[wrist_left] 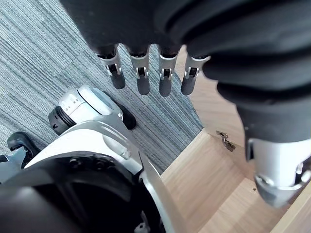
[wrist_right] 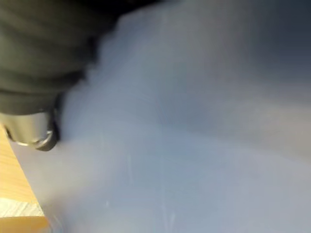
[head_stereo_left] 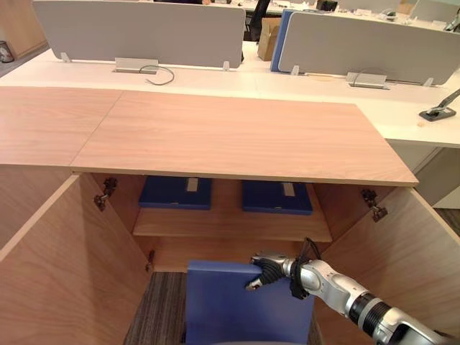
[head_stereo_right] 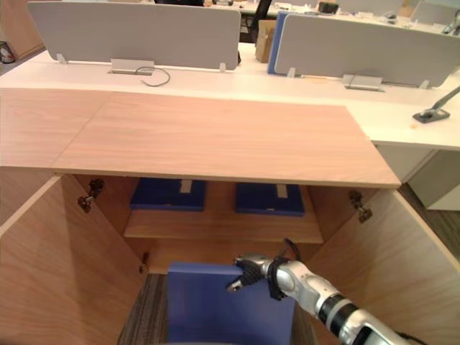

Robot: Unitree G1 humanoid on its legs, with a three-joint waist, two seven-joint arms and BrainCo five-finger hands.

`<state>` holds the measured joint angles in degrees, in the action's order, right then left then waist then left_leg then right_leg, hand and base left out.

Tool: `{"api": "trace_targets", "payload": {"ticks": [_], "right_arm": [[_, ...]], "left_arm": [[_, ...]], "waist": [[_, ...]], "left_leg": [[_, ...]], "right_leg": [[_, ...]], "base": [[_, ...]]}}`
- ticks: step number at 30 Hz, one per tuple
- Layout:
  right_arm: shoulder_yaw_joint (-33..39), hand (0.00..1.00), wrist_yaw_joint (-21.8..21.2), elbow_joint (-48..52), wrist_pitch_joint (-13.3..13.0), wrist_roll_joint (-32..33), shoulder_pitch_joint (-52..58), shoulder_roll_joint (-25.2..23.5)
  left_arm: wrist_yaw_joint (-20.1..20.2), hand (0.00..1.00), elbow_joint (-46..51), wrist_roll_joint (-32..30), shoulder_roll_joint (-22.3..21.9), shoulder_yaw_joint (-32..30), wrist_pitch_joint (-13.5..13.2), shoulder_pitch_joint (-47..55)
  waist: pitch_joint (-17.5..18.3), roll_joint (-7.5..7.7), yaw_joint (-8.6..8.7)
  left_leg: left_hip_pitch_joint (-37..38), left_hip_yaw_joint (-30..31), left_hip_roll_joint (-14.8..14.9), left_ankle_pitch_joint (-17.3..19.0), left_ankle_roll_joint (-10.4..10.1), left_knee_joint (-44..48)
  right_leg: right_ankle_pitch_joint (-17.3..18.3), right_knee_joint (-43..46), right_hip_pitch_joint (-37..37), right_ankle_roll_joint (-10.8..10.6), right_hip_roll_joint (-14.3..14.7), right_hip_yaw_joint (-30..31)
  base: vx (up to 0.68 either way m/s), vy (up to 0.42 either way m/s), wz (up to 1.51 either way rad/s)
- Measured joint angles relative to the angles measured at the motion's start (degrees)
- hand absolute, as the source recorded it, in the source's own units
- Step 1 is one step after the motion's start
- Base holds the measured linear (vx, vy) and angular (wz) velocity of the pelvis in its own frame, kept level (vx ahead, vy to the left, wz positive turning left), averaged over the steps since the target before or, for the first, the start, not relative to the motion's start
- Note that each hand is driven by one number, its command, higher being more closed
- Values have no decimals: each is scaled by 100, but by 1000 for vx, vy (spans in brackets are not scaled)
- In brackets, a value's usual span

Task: Walk over to the cabinet, pick up the folder, carry it to the office cabinet, place the folder inside the office cabinet, then close the office cabinet door

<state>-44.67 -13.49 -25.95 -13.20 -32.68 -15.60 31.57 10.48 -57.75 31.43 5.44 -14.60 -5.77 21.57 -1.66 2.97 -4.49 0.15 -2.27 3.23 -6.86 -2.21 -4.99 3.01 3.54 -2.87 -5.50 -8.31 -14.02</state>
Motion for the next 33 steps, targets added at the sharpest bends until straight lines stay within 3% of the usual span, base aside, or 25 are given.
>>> {"api": "trace_targets", "payload": {"ticks": [2,4,6,7,9,10,17,19,22,24,28,30,33], "right_arm": [[191,100,24,-369,18,-12,-10,-159],[803,100,38,-914,196,155,-6,-495],[1577,100,197,-1435,467,828,-23,-826],[2308,100,375,-1799,717,1721,-60,-1112],[2665,100,513,-1944,791,2437,-62,-1285],[3031,100,674,-2095,872,3219,-74,-1530],[3737,100,1180,-2444,960,6807,-390,-2440],[3950,100,1275,-2451,955,7470,-656,-2637],[4395,100,1475,-2384,852,8509,-1116,-2888],[4649,100,1658,-1981,608,9326,-1454,-3059],[4843,100,1870,-1111,363,9710,-1675,-3127],[5195,100,2025,-406,23,10126,-1888,-3229],[5462,100,2233,171,-316,10152,-2246,-3215]], "left_arm": [[0,0,2,-16,2,55,0,-4],[0,0,33,-13,-4,129,-2,-11],[-1,0,99,-13,-32,181,-9,-19],[-4,0,144,-9,-62,187,-14,-19],[-7,0,174,8,-72,186,-18,-19],[-18,0,215,16,-76,182,-19,-11],[-210,0,610,261,-170,183,38,-30],[-227,0,755,357,-240,187,55,-58],[-291,0,995,490,-435,215,88,-61],[-433,0,1210,542,-567,300,89,-61],[-568,0,1396,653,-595,471,91,-61],[-654,0,1530,664,-623,560,90,-67],[-689,0,1557,661,-681,553,86,-72]], "waist": [[-46,-15,-25],[-121,-54,-74],[-179,-102,-113],[-224,-161,-130],[-259,-190,-126],[-287,-210,-138],[-626,-235,-256],[-800,-285,-321],[-1035,-439,-393],[-1275,-595,-484],[-1698,-723,-534],[-2016,-810,-546],[-2241,-852,-565]], "left_leg": [[-1,7,-6,-4,18,1],[1,19,-15,0,26,1],[-1,35,-30,1,28,1],[-4,79,-55,2,29,1],[-6,114,-68,2,29,1],[-9,127,-77,2,30,2],[-232,170,-126,79,81,247],[-467,207,-149,180,101,548],[-850,305,-175,369,114,1111],[-1256,323,-114,607,133,1711],[-2064,425,-111,1007,141,2824],[-2723,421,-146,1378,197,3750],[-3364,284,-212,1710,251,4597]], "right_leg": [[5,1,0,-6,-3,-3],[13,1,-6,-16,-7,-13],[19,1,-9,-24,-18,-34],[32,7,-28,-39,-40,-84],[50,23,-36,-45,-56,-117],[63,40,-36,-49,-66,-131],[64,120,82,-52,-123,-162],[63,211,188,-53,-157,-185],[64,361,261,-54,-212,-305],[139,623,460,-59,-224,-350],[606,1755,1196,-62,-427,-368],[1043,2812,1880,-89,-622,-211],[1429,3837,2673,-143,-854,108]], "base": [[0,0,0],[0,0,0],[4,5,5],[4,9,12],[3,9,11],[3,10,6],[-16,9,3],[-61,26,13],[-74,42,19],[-114,48,15],[-163,63,13],[-169,19,1],[-179,17,-15]]}}
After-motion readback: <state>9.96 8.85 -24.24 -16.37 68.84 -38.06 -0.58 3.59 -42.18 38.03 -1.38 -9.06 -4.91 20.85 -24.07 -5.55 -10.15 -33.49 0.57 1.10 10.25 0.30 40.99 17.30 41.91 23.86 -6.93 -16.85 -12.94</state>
